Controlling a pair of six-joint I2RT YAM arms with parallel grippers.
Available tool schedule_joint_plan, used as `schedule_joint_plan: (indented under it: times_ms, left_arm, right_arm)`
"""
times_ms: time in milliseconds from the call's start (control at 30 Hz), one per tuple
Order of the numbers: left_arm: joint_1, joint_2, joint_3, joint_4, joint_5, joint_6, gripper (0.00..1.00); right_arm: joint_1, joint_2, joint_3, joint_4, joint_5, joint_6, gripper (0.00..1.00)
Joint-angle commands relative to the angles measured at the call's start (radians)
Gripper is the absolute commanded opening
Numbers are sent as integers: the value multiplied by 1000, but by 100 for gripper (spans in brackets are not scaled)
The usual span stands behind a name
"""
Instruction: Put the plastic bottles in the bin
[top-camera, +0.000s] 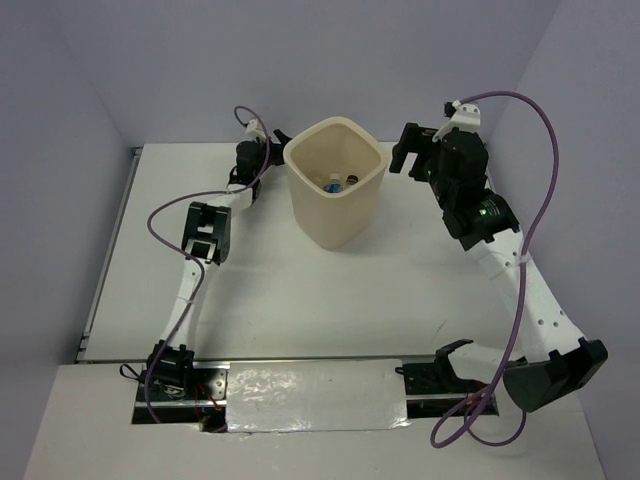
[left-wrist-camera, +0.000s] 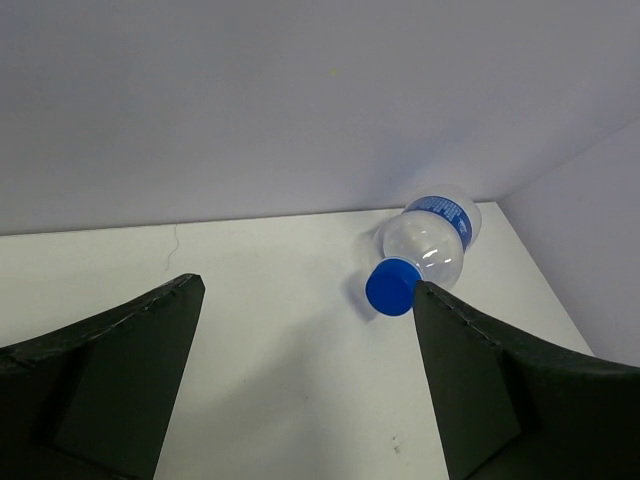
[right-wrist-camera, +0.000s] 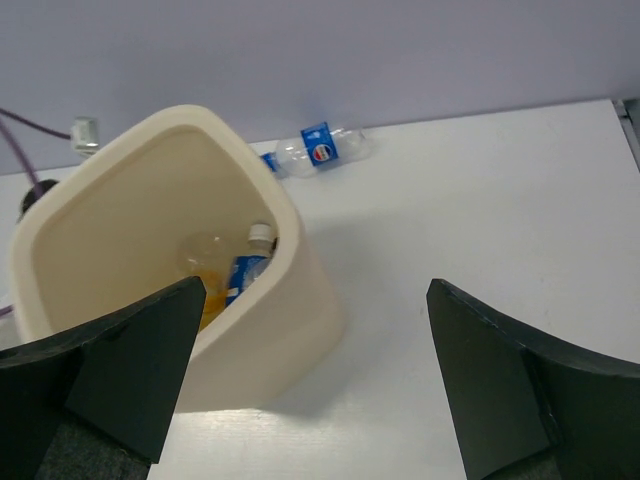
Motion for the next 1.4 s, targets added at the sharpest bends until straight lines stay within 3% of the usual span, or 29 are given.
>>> schedule_joint_plan:
  times_ms: [0,267,433,600,900,1167,1367]
  left_arm:
    - [3,-59,-17,45,86,2,99]
    - [1,-72,-8,94,138,2,99]
    - [-31,-30,78,31,130,49,99]
    - [-83,-10,98,66,214,66,99]
    - [-88,-32,58,129,346,45,99]
    - [-20,-76,0,261,330,-64,99]
    - [59,-140,-95,381,317,-187,99]
  right_arm:
    - [-64,54,36,-40,-18,67,100]
    - [-214,206,63,11,-135,184,100]
    - [-245,296,99,18,-132,233,100]
    - [-282,419,123,68,-211,281,100]
    - [-322,658,283,78,-293,307,100]
    - [-322,951,546,45,-382,287,100]
    - [-288,1245,951,-44,-485,343,100]
